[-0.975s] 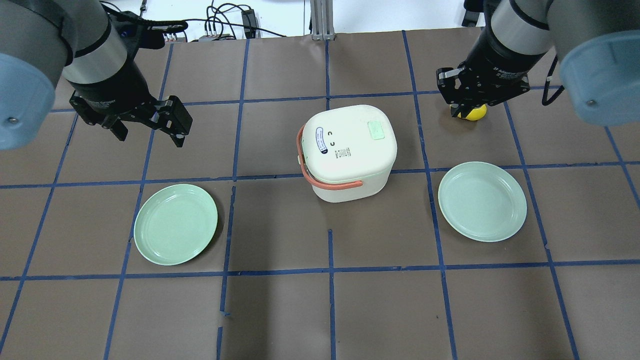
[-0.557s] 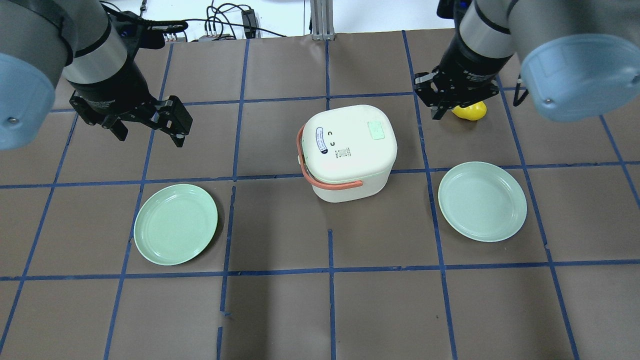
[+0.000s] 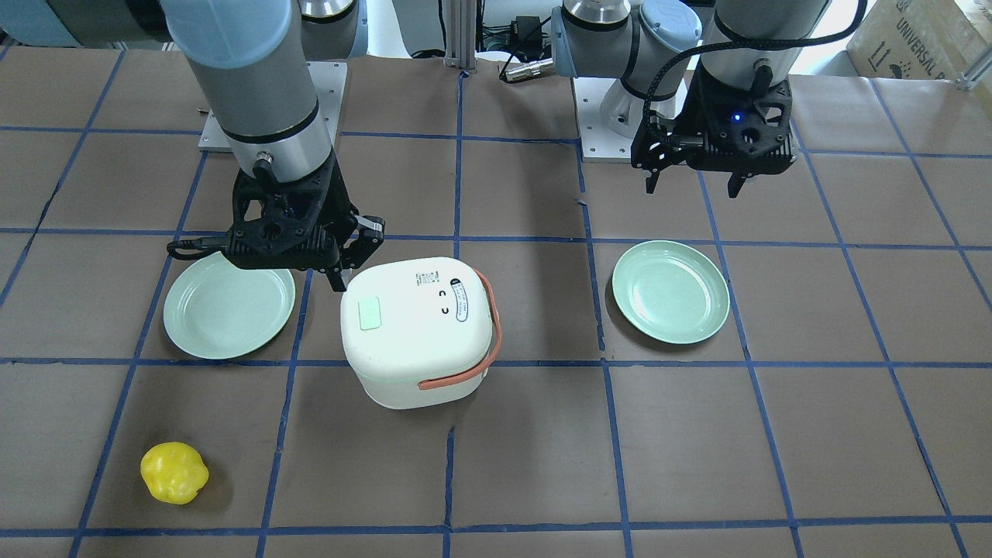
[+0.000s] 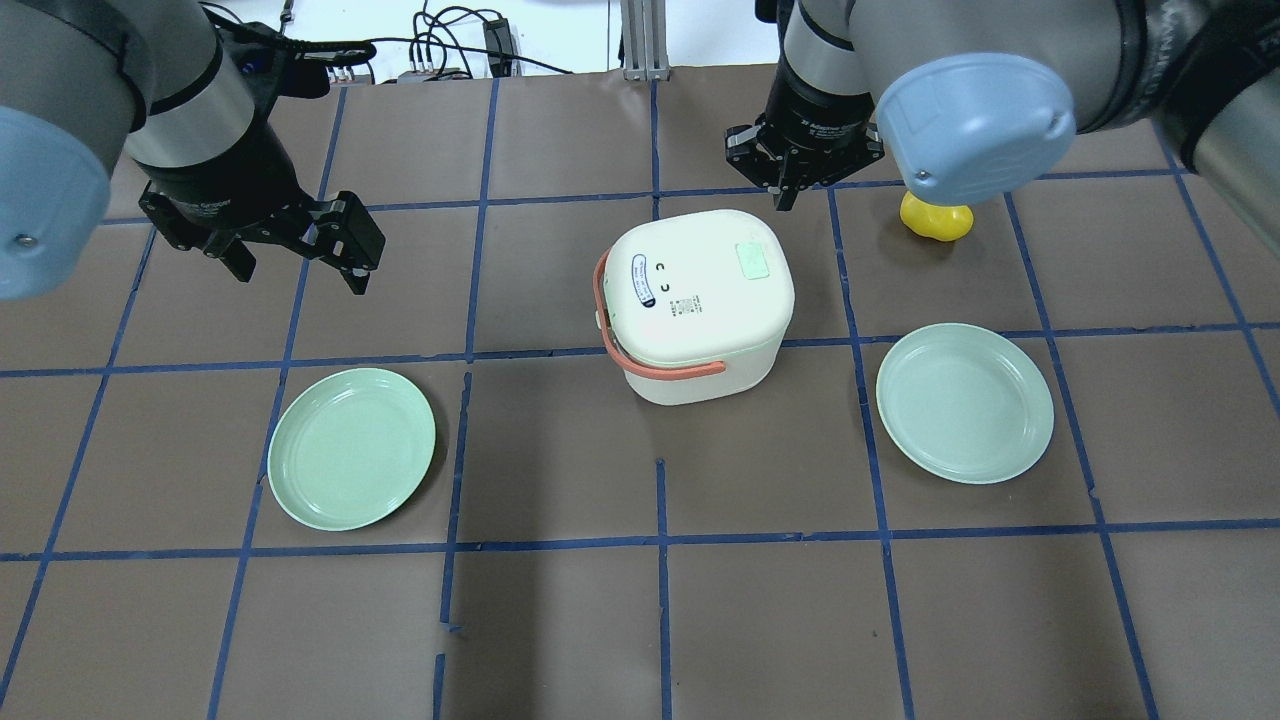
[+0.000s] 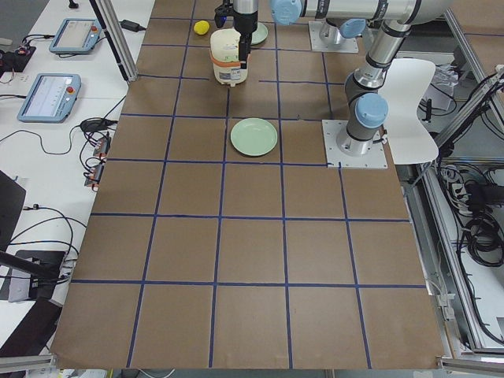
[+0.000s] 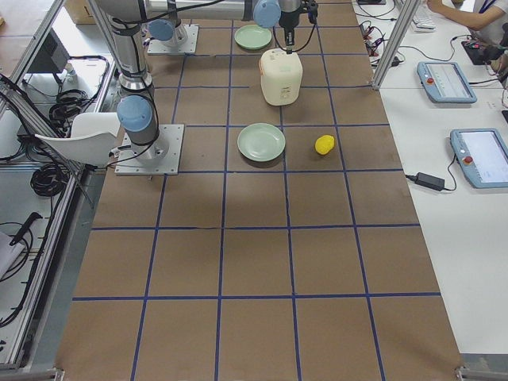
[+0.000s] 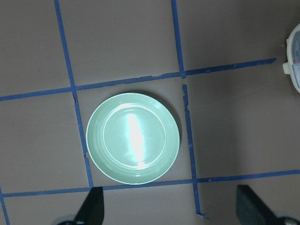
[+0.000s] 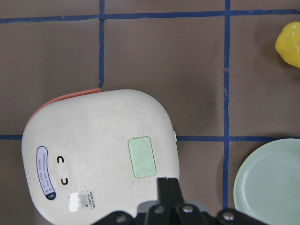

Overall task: Press rice cooker button
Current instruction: 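Move the right gripper over the rice cooker's green lid button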

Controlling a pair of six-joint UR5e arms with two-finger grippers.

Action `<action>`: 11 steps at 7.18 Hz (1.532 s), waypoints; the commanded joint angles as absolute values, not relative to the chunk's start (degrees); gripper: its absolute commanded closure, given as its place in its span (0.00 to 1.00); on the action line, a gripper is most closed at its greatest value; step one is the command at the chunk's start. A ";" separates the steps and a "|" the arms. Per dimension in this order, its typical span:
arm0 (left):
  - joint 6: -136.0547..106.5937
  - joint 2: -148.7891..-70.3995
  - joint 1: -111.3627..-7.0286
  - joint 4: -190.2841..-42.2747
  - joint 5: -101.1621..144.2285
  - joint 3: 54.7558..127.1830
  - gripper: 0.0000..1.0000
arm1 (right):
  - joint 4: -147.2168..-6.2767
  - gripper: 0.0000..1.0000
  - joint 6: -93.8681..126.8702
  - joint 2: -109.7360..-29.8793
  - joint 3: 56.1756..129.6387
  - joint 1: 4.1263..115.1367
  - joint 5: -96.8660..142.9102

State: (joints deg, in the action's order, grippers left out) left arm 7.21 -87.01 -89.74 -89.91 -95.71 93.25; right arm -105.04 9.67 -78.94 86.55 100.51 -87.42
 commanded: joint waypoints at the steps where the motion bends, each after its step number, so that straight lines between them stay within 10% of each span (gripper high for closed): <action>1: 7.21 -87.01 -89.74 -89.91 -95.71 93.25 0.00 | -107.03 0.95 9.84 -75.87 85.78 100.81 -87.01; 11: 7.21 -87.01 -89.74 -89.91 -95.71 93.16 0.00 | -113.29 0.95 9.84 -75.85 91.93 101.07 -87.19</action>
